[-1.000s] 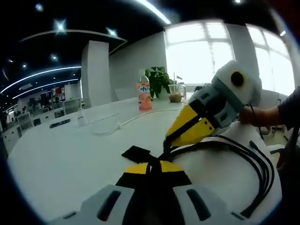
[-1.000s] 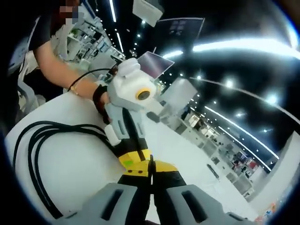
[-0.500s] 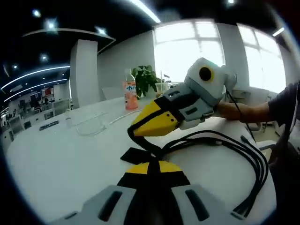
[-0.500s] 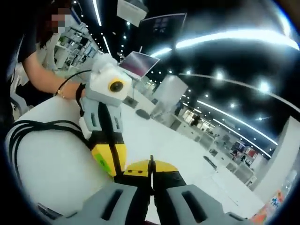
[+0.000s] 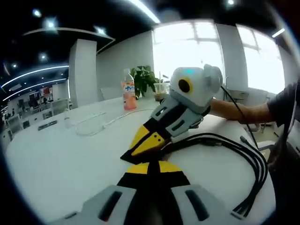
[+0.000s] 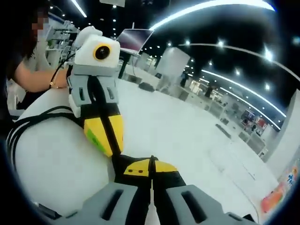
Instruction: Coil the Type-C to USB data cable on the desktop and secure it with Velcro straps.
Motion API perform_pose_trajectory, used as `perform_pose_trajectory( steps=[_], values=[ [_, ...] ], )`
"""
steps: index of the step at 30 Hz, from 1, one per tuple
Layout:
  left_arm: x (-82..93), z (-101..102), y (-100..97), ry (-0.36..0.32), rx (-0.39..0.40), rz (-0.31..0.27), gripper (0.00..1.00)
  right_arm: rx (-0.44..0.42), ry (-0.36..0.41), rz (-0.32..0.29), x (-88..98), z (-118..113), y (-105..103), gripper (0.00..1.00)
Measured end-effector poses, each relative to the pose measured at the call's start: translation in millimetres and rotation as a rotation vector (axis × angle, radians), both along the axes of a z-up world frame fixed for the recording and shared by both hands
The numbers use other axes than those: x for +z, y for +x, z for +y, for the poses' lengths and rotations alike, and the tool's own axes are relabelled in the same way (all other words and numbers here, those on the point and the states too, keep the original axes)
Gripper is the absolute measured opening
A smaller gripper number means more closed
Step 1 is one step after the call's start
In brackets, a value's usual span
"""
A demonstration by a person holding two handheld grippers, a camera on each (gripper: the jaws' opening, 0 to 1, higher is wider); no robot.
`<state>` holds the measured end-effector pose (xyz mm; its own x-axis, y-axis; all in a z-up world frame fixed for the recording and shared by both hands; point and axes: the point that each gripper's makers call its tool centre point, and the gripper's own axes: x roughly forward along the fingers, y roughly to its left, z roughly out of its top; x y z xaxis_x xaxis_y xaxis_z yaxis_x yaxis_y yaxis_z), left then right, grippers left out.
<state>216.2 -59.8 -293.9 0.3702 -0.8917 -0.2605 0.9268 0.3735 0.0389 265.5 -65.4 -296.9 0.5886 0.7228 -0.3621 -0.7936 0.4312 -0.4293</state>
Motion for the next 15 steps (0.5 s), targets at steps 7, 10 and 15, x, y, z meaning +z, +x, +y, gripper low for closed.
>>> perform_pose_trajectory(
  steps=[7, 10, 15],
  values=[
    [1.2, 0.2, 0.8, -0.01, 0.001, 0.006, 0.05, 0.056, -0.057, -0.038, -0.4, 4.6, 0.5, 0.03],
    [1.3, 0.5, 0.9, -0.01, 0.002, 0.005, 0.05, 0.051, -0.09, -0.062, 0.6, 6.1, 4.8, 0.04],
    [1.5, -0.1, -1.1, -0.006, 0.001, 0.0, 0.05, 0.025, -0.143, -0.106, 1.4, 8.6, 19.2, 0.04]
  ],
)
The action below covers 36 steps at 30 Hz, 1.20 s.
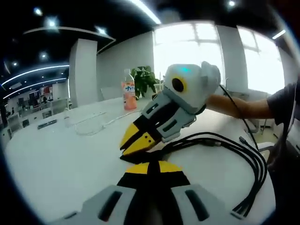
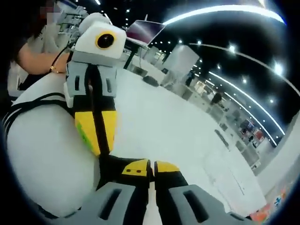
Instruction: Coil the Type-C to USB data cable on the desktop and secure it with Velcro straps.
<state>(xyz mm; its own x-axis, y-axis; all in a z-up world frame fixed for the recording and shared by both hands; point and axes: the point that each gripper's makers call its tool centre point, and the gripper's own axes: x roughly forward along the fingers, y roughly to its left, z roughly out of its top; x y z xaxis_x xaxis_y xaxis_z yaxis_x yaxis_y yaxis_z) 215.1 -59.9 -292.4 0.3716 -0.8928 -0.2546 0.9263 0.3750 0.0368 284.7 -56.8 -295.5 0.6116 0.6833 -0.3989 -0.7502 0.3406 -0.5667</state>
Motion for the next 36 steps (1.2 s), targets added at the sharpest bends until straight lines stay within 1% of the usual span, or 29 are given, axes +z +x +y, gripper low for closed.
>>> perform_pose_trajectory(
  steps=[1, 3, 4, 5, 6, 7, 8, 9, 10, 11, 12, 13, 14, 15, 16, 17, 21, 25, 27, 28, 29, 31, 33, 34, 35, 36],
  values=[
    [0.1, 0.1, 0.1, 0.001, 0.0, -0.001, 0.05, -0.002, -0.003, 0.001, 0.1, -0.3, 0.9, 0.03],
    [0.5, 0.0, -0.3, 0.002, -0.002, -0.002, 0.05, -0.026, -0.048, 0.002, 2.2, -6.5, 3.6, 0.01],
    [0.6, -0.3, -0.9, 0.002, -0.004, -0.002, 0.05, -0.022, -0.034, 0.003, 7.4, -8.3, 3.3, 0.01],
    [0.8, -0.4, -1.1, 0.003, -0.005, -0.002, 0.05, 0.004, 0.043, 0.014, 17.7, -3.8, 0.4, 0.01],
    [0.9, -0.7, -1.6, 0.005, -0.006, -0.004, 0.05, 0.029, 0.111, 0.044, 26.2, -0.9, -4.1, 0.01],
    [1.0, -1.0, -2.0, 0.008, -0.008, -0.007, 0.05, 0.055, 0.147, 0.083, 29.6, 1.0, -9.4, 0.01],
    [1.0, -1.3, -2.6, 0.009, -0.007, -0.008, 0.05, 0.103, 0.18, 0.15, 31.2, 4.8, -18.8, 0.01],
    [1.1, -1.5, -3.1, 0.011, -0.008, -0.012, 0.05, 0.143, 0.185, 0.221, 29.4, 6.2, -27.6, 0.01],
    [1.1, -1.8, -4.2, 0.015, -0.009, -0.015, 0.05, 0.188, 0.139, 0.278, 21.6, 5.7, -36.6, 0.01],
    [1.2, -1.8, -4.9, 0.017, -0.011, -0.016, 0.05, 0.214, 0.099, 0.298, 15.8, 4.4, -41.0, 0.01],
    [1.4, -1.9, -5.7, 0.018, -0.012, -0.016, 0.05, 0.217, 0.077, 0.302, 12.4, 3.1, -41.5, 0.01],
    [1.5, -2.0, -6.1, 0.019, -0.012, -0.016, 0.05, 0.213, 0.041, 0.309, 4.4, 1.1, -41.7, 0.01],
    [1.6, -2.2, -6.6, 0.02, -0.012, -0.018, 0.05, 0.228, -0.001, 0.33, -4.5, -0.9, -45.7, 0.0],
    [1.7, -2.3, -6.8, 0.02, -0.012, -0.018, 0.05, 0.239, -0.011, 0.337, -9.5, 0.0, -47.9, 0.0],
    [1.4, -2.2, -7.7, 0.023, -0.016, -0.014, 0.05, 0.246, 0.038, 0.332, -3.8, 2.6, -47.9, 0.0],
    [1.7, -2.0, -8.5, 0.022, -0.019, -0.013, 0.05, 0.247, 0.034, 0.352, -4.9, 0.3, -48.9, 0.0],
    [2.2, -2.2, -9.9, 0.021, -0.026, -0.008, 0.05, 0.272, 0.043, 0.328, -6.3, 0.2, -55.4, 0.0],
    [2.3, -3.8, -14.3, 0.015, -0.049, 0.012, 0.06, 0.313, 0.0, 0.311, -5.4, 1.2, -64.7, 0.0],
    [2.5, -4.1, -15.8, 0.014, -0.058, 0.018, 0.06, 0.322, 0.006, 0.327, -5.6, 0.0, -65.4, 0.0],
    [2.2, -4.2, -16.5, 0.014, -0.06, 0.019, 0.06, 0.324, 0.02, 0.327, -6.1, -0.3, -65.7, 0.0],
    [2.2, -4.1, -16.9, 0.014, -0.059, 0.018, 0.06, 0.317, 0.054, 0.339, -5.4, 0.3, -64.8, 0.0],
    [1.8, -3.9, -17.8, 0.011, -0.059, 0.022, 0.06, 0.301, 0.125, 0.384, -5.2, -0.2, -62.4, 0.0],
    [1.9, -3.6, -18.1, 0.01, -0.058, 0.022, 0.06, 0.263, 0.235, 0.442, -5.1, -0.2, -55.5, 0.0],
    [1.4, -3.7, -18.5, 0.01, -0.057, 0.023, 0.06, 0.232, 0.306, 0.454, -5.0, -0.2, -47.7, 0.01],
    [1.3, -3.6, -18.6, 0.01, -0.056, 0.022, 0.06, 0.209, 0.354, 0.456, -5.0, -0.7, -41.7, 0.01],
    [1.2, -3.6, -18.1, 0.008, -0.056, 0.024, 0.06, 0.194, 0.402, 0.472, -4.6, -1.2, -38.3, 0.01]
  ],
)
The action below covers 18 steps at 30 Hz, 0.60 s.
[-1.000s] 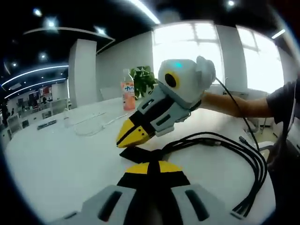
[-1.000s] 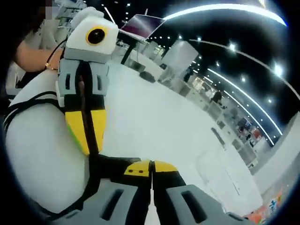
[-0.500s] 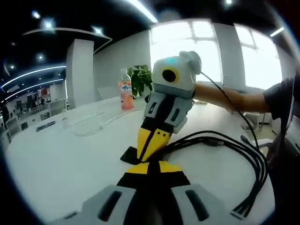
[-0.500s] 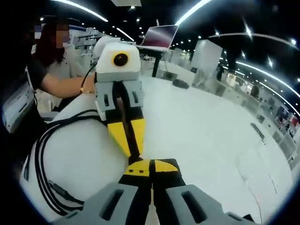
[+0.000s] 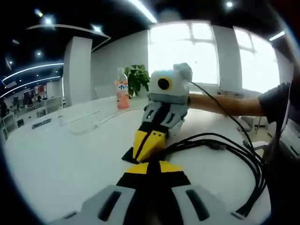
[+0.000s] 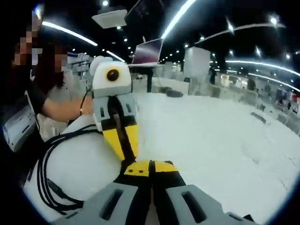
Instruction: Coil the Type-C to USB data cable on the desktop and secure it with Velcro straps.
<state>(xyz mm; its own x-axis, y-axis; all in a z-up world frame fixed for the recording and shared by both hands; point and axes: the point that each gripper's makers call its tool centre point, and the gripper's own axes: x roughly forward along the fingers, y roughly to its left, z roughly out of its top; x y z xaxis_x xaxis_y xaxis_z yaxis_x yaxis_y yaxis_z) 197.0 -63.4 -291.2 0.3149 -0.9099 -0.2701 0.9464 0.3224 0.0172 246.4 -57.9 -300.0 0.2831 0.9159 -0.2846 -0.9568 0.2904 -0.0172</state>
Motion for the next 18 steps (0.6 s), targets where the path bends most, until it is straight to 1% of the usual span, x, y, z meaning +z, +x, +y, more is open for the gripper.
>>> perform_pose_trajectory(
  steps=[1, 2, 4, 5, 6, 7, 8, 9, 10, 11, 12, 13, 14, 16, 17, 18],
  values=[
    [0.0, 0.2, 0.0, -0.002, 0.001, 0.002, 0.06, -0.018, 0.026, 0.009, -0.1, -1.0, 3.1, 0.01],
    [0.1, 0.4, 1.0, -0.005, 0.001, 0.004, 0.06, -0.041, 0.036, 0.002, 0.2, -3.4, 7.4, 0.01],
    [0.8, 0.6, 1.9, -0.008, 0.001, -0.001, 0.06, -0.089, -0.017, -0.028, 2.0, -12.2, 14.6, 0.01],
    [1.6, 0.6, 2.0, -0.005, 0.003, -0.01, 0.06, -0.112, 0.004, -0.012, 8.9, -14.4, 16.2, 0.01],
    [2.9, 0.2, 2.3, 0.007, -0.003, -0.038, 0.06, -0.127, 0.09, 0.0, 23.2, -14.3, 15.7, 0.01],
    [3.6, 0.1, 2.2, 0.017, -0.006, -0.058, 0.06, -0.12, 0.139, -0.015, 34.6, -14.6, 12.4, 0.01],
    [5.8, -0.1, 3.3, 0.014, -0.002, -0.066, 0.06, -0.108, 0.154, -0.026, 39.9, -14.4, 8.6, 0.01],
    [9.7, 1.1, 5.3, 0.005, 0.004, -0.079, 0.06, -0.067, 0.14, -0.022, 40.9, -13.8, -5.4, 0.01],
    [19.7, 1.9, 10.6, -0.043, 0.03, -0.093, 0.06, -0.038, 0.128, -0.007, 40.0, -12.6, -14.1, 0.03],
    [29.2, 5.3, 14.5, -0.089, 0.054, -0.089, 0.06, -0.022, 0.122, 0.003, 39.1, -12.0, -18.9, 0.1],
    [44.0, 11.4, 20.6, -0.161, 0.088, -0.089, 0.06, -0.015, 0.1, 0.011, 34.7, -11.0, -23.6, 0.17],
    [50.8, 15.7, 24.9, -0.193, 0.115, -0.094, 0.06, -0.006, 0.078, 0.017, 29.7, -10.2, -27.6, 0.21],
    [59.2, 23.5, 32.8, -0.225, 0.164, -0.114, 0.06, 0.001, 0.063, 0.02, 25.6, -8.6, -30.9, 0.2],
    [69.5, 40.6, 48.9, -0.245, 0.278, -0.188, 0.06, 0.03, 0.027, 0.002, 18.0, -4.6, -38.1, 0.19],
    [73.3, 48.6, 56.0, -0.259, 0.333, -0.209, 0.07, 0.037, -0.005, -0.006, 12.7, -3.5, -40.4, 0.19],
    [76.3, 54.5, 60.7, -0.278, 0.372, -0.218, 0.07, 0.033, -0.042, -0.013, 7.5, -2.7, -39.8, 0.19]
  ],
)
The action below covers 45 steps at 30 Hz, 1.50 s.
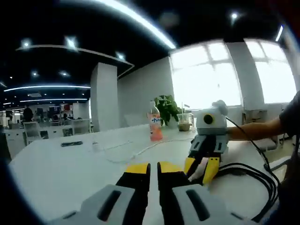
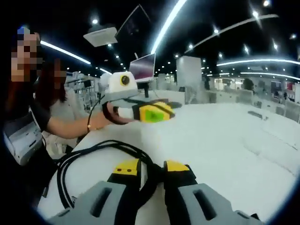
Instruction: Coil the Type-C to USB data cable on the desktop and secure it with Velcro straps.
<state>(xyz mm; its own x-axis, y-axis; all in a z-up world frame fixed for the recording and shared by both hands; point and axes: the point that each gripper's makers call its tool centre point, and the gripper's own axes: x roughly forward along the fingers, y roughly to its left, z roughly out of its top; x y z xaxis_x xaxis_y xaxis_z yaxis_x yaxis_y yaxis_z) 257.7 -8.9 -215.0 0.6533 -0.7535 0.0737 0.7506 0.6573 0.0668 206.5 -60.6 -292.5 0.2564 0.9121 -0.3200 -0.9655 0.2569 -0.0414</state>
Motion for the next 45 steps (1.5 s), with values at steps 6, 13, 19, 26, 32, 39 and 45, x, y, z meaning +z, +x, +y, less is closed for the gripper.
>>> perform_pose_trajectory(
  steps=[6, 13, 19, 26, 32, 39, 45],
  values=[
    [14.5, 39.5, 25.2, -0.015, 0.249, -0.089, 0.1, -0.048, -0.119, -0.067, -7.4, 3.7, 11.2, 0.09],
    [36.2, 59.0, 27.0, -0.008, 0.381, -0.204, 0.12, -0.079, -0.077, -0.121, 20.3, 25.5, 30.3, 0.04],
    [61.3, 85.7, 21.8, -0.101, 0.51, -0.309, 0.12, -0.262, 0.133, -0.087, 66.1, 54.8, 79.6, 0.04],
    [54.7, 108.6, 25.4, -0.159, 0.587, -0.258, 0.12, -0.443, 0.231, 0.002, 73.9, 101.2, 150.0, 0.04],
    [43.1, 98.1, 28.4, -0.041, 0.601, -0.265, 0.12, -0.552, 0.287, 0.054, 65.9, 144.0, 193.6, 0.06],
    [40.5, 87.8, 23.3, 0.014, 0.588, -0.286, 0.12, -0.599, 0.322, -0.015, 73.4, 132.2, 189.5, 0.14],
    [40.4, 87.4, 24.0, -0.012, 0.585, -0.26, 0.12, -0.667, 0.41, -0.074, 101.8, 37.1, 155.1, 0.15]
  ],
)
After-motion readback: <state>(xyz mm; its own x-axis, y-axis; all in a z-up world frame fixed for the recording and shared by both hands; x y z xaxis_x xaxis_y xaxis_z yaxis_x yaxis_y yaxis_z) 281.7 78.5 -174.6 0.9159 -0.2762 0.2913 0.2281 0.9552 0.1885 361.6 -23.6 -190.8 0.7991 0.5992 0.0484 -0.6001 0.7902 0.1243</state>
